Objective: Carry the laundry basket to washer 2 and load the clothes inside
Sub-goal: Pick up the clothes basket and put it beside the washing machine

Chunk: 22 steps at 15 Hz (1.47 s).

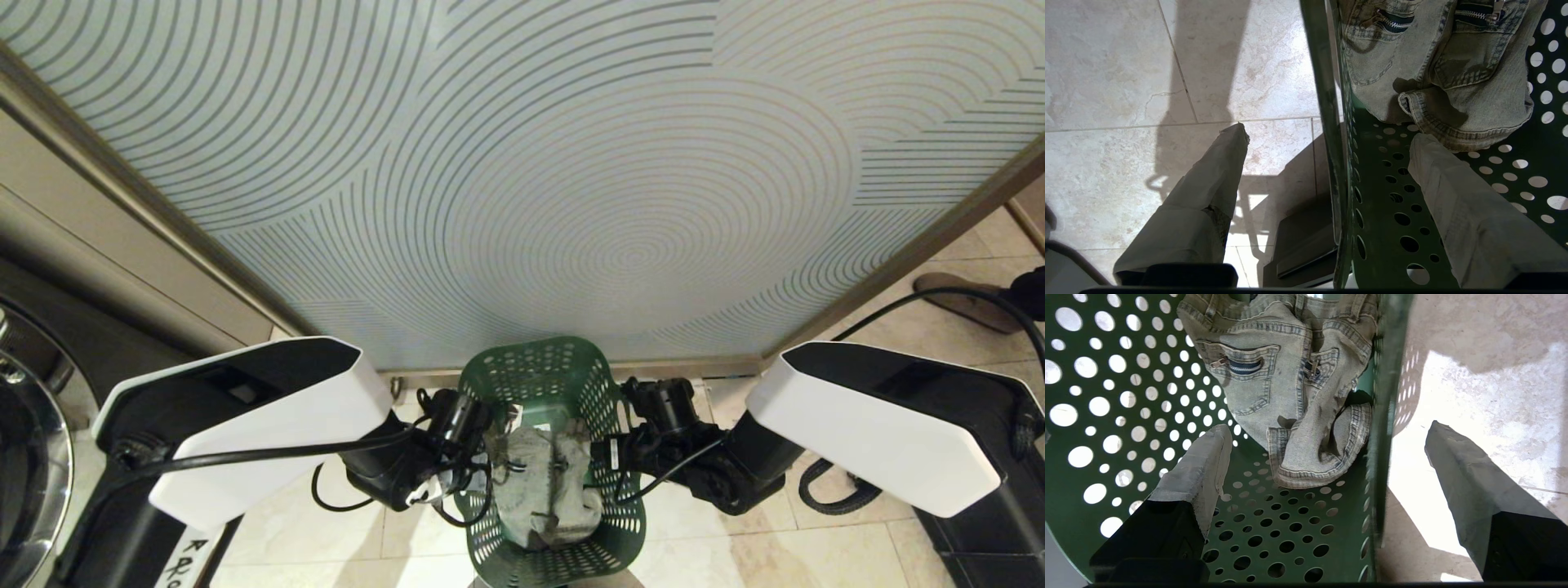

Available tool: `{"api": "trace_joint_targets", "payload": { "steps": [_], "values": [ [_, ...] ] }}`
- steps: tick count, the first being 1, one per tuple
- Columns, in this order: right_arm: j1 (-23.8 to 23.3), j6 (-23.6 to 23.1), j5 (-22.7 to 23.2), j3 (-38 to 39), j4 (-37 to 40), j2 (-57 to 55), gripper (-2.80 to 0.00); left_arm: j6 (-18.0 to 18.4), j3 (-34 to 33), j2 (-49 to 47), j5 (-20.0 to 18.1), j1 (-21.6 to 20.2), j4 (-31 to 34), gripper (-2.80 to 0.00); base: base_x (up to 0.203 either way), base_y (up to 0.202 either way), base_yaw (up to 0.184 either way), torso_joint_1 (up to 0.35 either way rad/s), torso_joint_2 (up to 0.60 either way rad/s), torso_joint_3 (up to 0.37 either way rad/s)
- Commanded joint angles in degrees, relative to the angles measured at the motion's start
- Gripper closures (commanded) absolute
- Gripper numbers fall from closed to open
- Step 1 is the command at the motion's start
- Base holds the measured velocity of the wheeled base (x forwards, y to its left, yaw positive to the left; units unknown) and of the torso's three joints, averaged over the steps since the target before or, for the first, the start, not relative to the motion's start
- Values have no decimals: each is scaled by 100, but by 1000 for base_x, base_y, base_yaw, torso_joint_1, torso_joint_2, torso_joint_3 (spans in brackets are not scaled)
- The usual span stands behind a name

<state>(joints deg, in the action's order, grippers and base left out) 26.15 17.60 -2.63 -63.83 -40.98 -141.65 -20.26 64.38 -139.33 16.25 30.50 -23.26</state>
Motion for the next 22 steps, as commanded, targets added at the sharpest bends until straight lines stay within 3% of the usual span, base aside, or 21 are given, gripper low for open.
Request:
{"api": "trace_joint_targets", "payload": {
  "steps": [1,22],
  "values": [
    [4,8,0,-15,-24,-29,-280,-13,13,-7,10,0,-3,-280,0,0,0,0,0,0],
    [4,6,-18,2,-24,-64,-280,-13,22,-7,1,0,-12,-280,0,0,0,0,0,0]
  ]
}}
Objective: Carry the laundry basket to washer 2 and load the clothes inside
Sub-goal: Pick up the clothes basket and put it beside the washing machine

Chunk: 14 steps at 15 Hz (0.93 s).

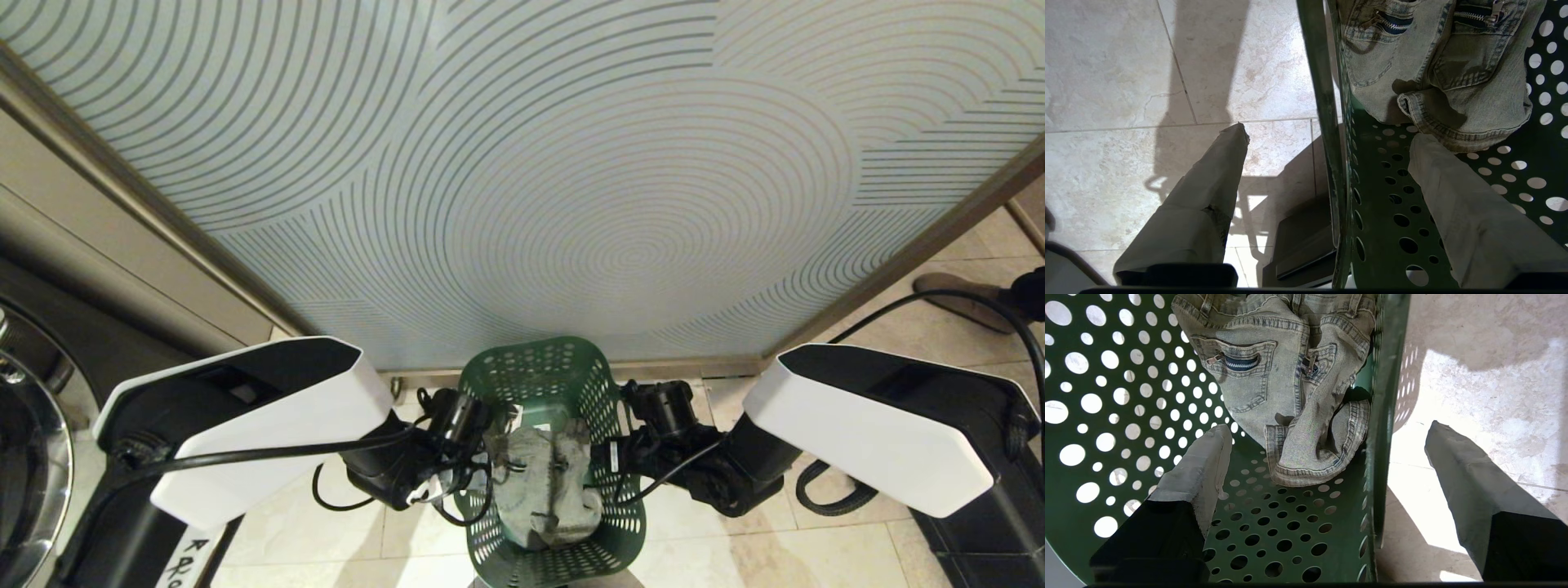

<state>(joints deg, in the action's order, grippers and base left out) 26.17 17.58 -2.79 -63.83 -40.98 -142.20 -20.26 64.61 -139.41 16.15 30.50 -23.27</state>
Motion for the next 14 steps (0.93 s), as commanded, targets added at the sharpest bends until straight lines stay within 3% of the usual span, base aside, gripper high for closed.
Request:
{"api": "trace_joint_targets", "payload": {
  "steps": [1,14],
  "values": [
    [2,9,-2,2,-32,-9,0,-14,-1,2,11,0,-18,0,0,0,0,0,0,0],
    [2,18,6,2,-33,-9,0,4,52,-25,38,0,7,0,0,0,0,0,0,0]
  ]
}}
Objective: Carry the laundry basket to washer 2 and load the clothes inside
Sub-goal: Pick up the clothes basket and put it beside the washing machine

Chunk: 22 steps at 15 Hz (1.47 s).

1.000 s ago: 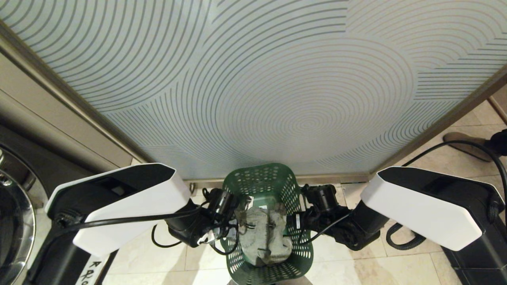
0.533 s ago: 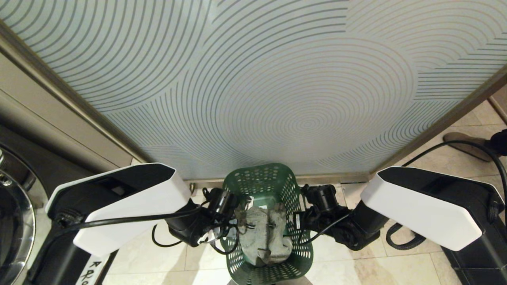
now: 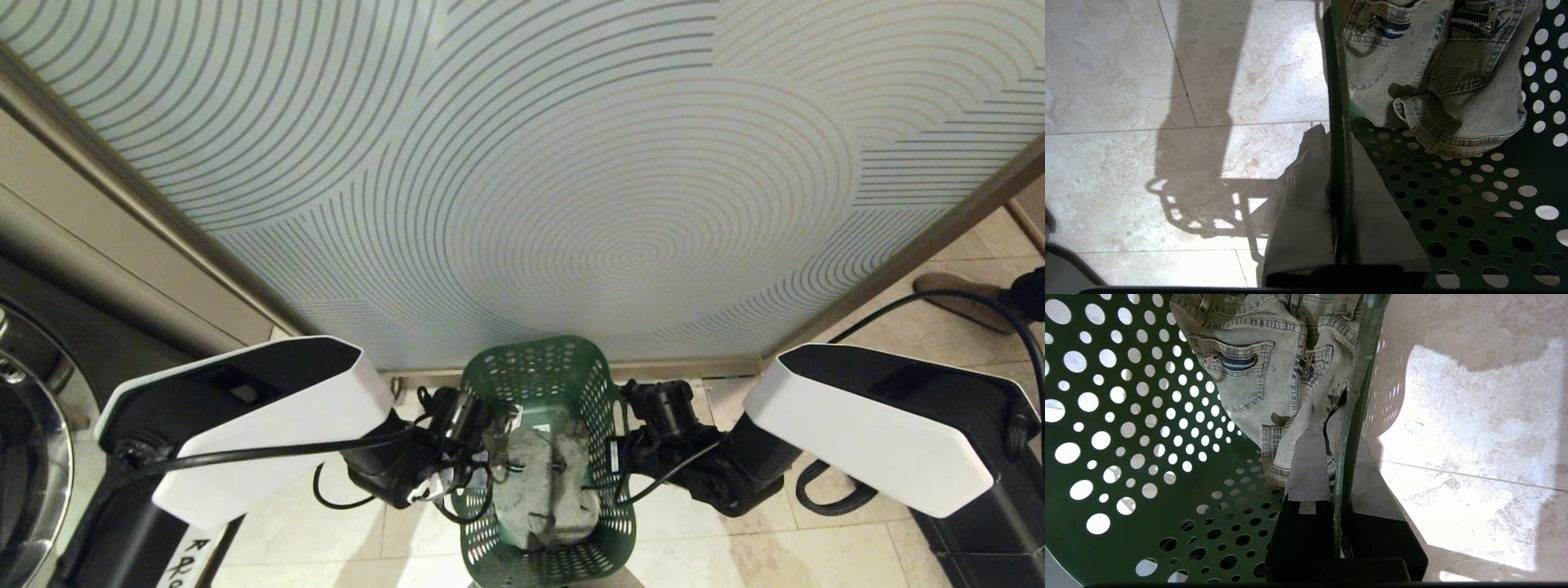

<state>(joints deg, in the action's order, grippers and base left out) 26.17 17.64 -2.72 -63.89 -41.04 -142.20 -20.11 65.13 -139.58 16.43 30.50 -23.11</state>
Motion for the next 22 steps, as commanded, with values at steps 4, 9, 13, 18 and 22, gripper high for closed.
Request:
{"api": "trace_joint_targets", "payload": {
  "steps": [4,9,13,18,22],
  "values": [
    [2,-52,0,72,-645,84,0,-25,-45,147,27,52,-9,0,0,0,0,0,0,0],
    [133,-86,20,96,-677,369,0,-109,-169,448,27,52,-4,0,0,0,0,0,0,0],
    [317,-85,17,343,-677,711,0,-124,-678,938,24,50,-37,0,0,0,0,0,0,0],
    [738,-84,0,852,-631,1413,0,-253,-1406,1731,26,52,-48,0,0,0,0,0,0,0],
    [1010,-84,-148,1115,-273,1884,0,-256,-1880,2166,37,52,-45,0,0,0,0,0,0,0]
  ]
}}
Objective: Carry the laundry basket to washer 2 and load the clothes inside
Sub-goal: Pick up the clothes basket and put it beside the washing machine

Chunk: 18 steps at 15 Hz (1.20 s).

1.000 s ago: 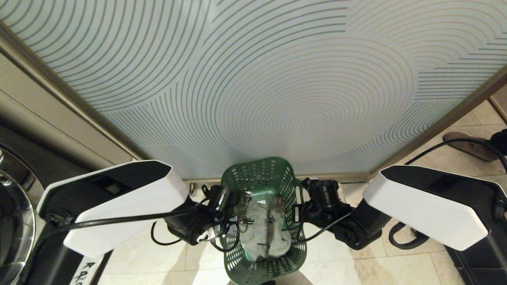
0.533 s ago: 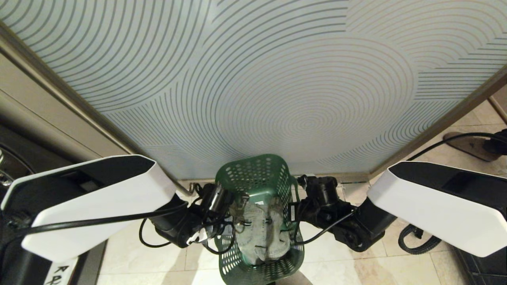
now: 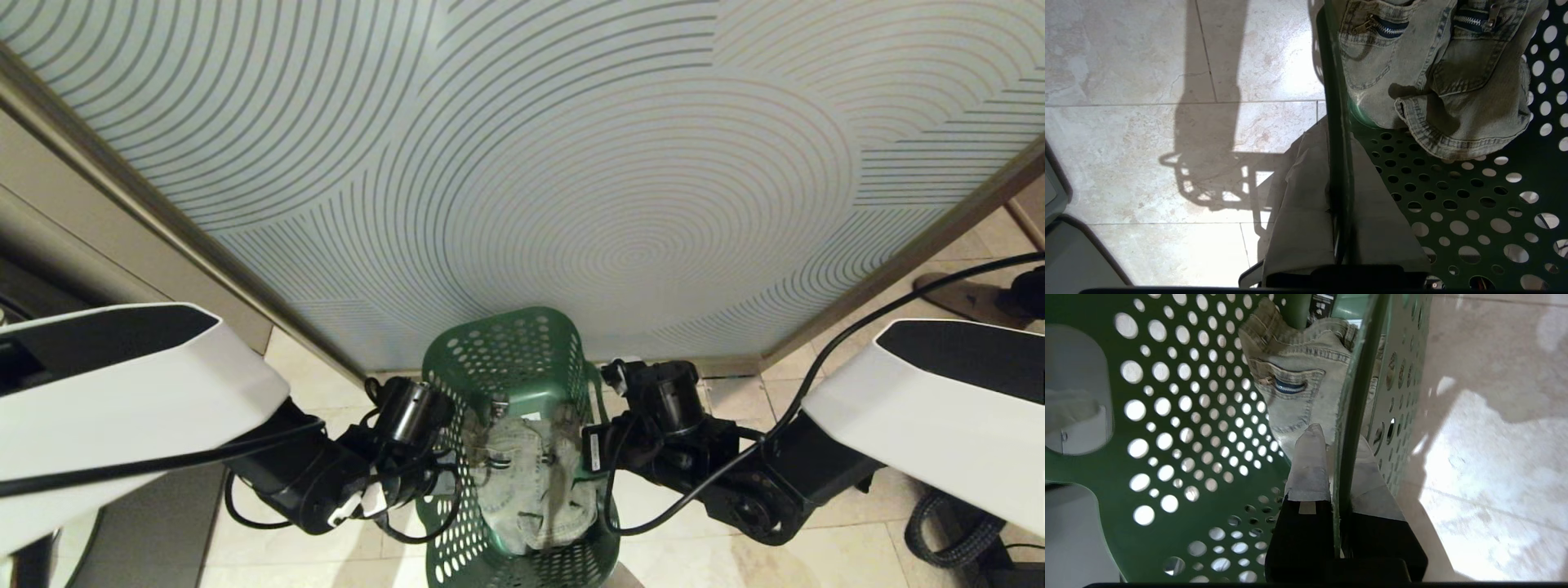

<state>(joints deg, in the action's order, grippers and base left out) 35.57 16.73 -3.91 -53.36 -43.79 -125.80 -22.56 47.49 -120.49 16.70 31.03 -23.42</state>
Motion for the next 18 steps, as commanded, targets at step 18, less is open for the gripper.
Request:
{"api": "trace_joint_targets", "payload": {
  "steps": [18],
  "values": [
    [460,6,-488,282,292,689,0,-55,-705,676,-54,10,-31,0,0,0,0,0,0,0]
  ]
}}
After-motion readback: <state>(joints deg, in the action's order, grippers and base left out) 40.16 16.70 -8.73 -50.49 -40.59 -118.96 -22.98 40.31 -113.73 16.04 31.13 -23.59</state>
